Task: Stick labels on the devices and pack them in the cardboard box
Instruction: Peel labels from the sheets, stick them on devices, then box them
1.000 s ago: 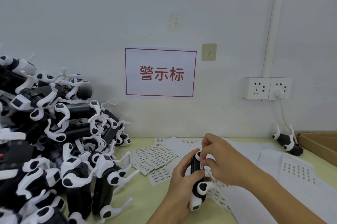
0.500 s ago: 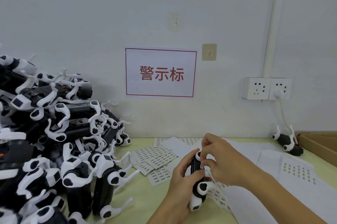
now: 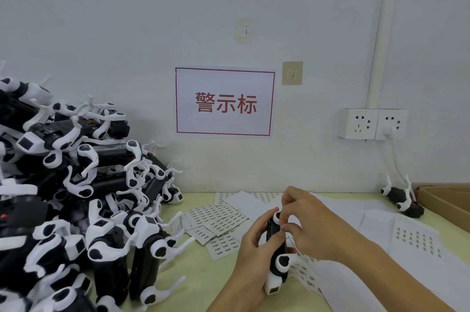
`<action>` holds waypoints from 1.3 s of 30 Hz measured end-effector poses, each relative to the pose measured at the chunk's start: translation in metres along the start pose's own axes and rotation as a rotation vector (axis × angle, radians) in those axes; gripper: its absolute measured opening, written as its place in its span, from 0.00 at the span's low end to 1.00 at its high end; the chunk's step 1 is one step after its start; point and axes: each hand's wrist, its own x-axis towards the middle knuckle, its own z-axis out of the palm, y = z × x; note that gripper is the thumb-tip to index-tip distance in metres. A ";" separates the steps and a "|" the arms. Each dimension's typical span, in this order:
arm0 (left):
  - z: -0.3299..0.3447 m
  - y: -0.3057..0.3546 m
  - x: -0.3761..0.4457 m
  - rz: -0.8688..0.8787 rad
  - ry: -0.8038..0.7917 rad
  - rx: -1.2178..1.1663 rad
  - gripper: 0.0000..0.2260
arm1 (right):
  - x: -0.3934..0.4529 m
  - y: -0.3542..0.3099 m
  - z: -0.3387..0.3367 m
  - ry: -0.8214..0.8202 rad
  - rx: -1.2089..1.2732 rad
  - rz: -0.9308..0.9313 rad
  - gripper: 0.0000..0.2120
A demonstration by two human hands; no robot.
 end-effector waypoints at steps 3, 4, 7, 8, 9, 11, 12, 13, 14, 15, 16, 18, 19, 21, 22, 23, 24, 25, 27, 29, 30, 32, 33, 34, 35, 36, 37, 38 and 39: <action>0.001 0.000 -0.001 0.037 0.027 0.080 0.17 | -0.001 0.000 0.000 0.000 0.006 -0.001 0.11; 0.001 0.000 -0.001 0.044 0.033 0.099 0.17 | -0.001 0.000 0.000 0.000 0.009 -0.001 0.11; 0.001 0.000 0.000 0.061 0.047 0.145 0.17 | 0.000 -0.001 0.000 0.003 0.017 -0.002 0.10; 0.001 0.000 0.000 0.073 0.054 0.163 0.17 | 0.000 -0.002 0.000 0.007 0.016 -0.003 0.09; 0.001 0.000 0.000 0.084 0.057 0.175 0.17 | 0.000 -0.002 0.000 0.013 0.009 -0.002 0.08; 0.001 0.001 0.000 0.098 0.055 0.190 0.17 | -0.002 -0.003 0.001 0.029 -0.016 -0.002 0.07; 0.002 0.001 -0.001 0.105 0.055 0.201 0.17 | -0.003 -0.004 0.001 0.040 -0.031 -0.003 0.06; 0.002 0.001 -0.001 0.110 0.057 0.210 0.17 | -0.004 -0.004 0.000 0.052 -0.048 -0.005 0.06; 0.002 0.001 -0.001 0.114 0.055 0.215 0.17 | -0.005 -0.005 0.000 0.063 -0.064 -0.008 0.06; 0.003 0.001 -0.002 0.115 0.054 0.214 0.17 | -0.006 -0.005 0.000 0.074 -0.081 -0.013 0.06; 0.003 0.001 -0.002 0.113 0.052 0.210 0.17 | -0.006 -0.006 -0.001 0.085 -0.096 -0.019 0.06; 0.002 0.002 -0.003 0.104 0.051 0.193 0.16 | -0.006 -0.007 -0.001 0.107 -0.123 -0.029 0.07; 0.002 0.002 -0.003 0.100 0.049 0.185 0.16 | -0.006 -0.008 -0.002 0.115 -0.140 -0.035 0.07; 0.002 0.002 -0.003 0.097 0.040 0.186 0.16 | -0.005 -0.009 -0.002 0.126 -0.173 -0.044 0.07; 0.002 0.002 -0.004 0.097 0.035 0.188 0.16 | -0.005 -0.009 -0.002 0.131 -0.188 -0.045 0.08; 0.001 0.002 -0.004 0.096 0.032 0.192 0.16 | -0.005 -0.010 -0.001 0.134 -0.202 -0.043 0.08; 0.001 0.002 -0.004 0.100 0.031 0.202 0.17 | -0.005 -0.010 0.000 0.138 -0.216 -0.039 0.08; 0.001 0.002 -0.004 0.106 0.033 0.219 0.17 | -0.005 -0.010 0.000 0.141 -0.228 -0.034 0.09; 0.000 0.002 -0.003 0.114 0.038 0.244 0.18 | -0.005 -0.012 0.001 0.143 -0.259 -0.021 0.10; 0.000 0.001 -0.002 0.114 0.046 0.246 0.18 | -0.005 -0.013 0.002 0.147 -0.291 -0.011 0.11; 0.000 0.001 -0.002 0.114 0.049 0.248 0.18 | -0.004 -0.013 0.003 0.152 -0.301 -0.007 0.11; 0.000 0.001 -0.002 0.112 0.048 0.242 0.18 | -0.004 -0.012 0.005 0.165 -0.307 -0.001 0.11; 0.000 0.001 -0.002 0.110 0.047 0.239 0.18 | -0.005 -0.012 0.006 0.173 -0.309 0.003 0.11; 0.000 0.001 -0.001 0.108 0.046 0.239 0.18 | -0.005 -0.012 0.007 0.181 -0.309 0.008 0.11; 0.000 0.000 -0.001 0.107 0.048 0.240 0.18 | -0.006 -0.011 0.008 0.189 -0.308 0.013 0.11; 0.000 0.000 -0.001 0.107 0.051 0.240 0.18 | -0.006 -0.011 0.009 0.194 -0.308 0.019 0.11; 0.000 -0.001 -0.001 0.106 0.054 0.240 0.18 | -0.006 -0.011 0.010 0.200 -0.308 0.024 0.11; 0.000 -0.001 -0.001 0.108 0.056 0.240 0.18 | -0.006 -0.011 0.011 0.207 -0.309 0.026 0.11; 0.000 -0.001 -0.002 0.109 0.058 0.241 0.18 | -0.005 -0.011 0.012 0.214 -0.307 0.027 0.11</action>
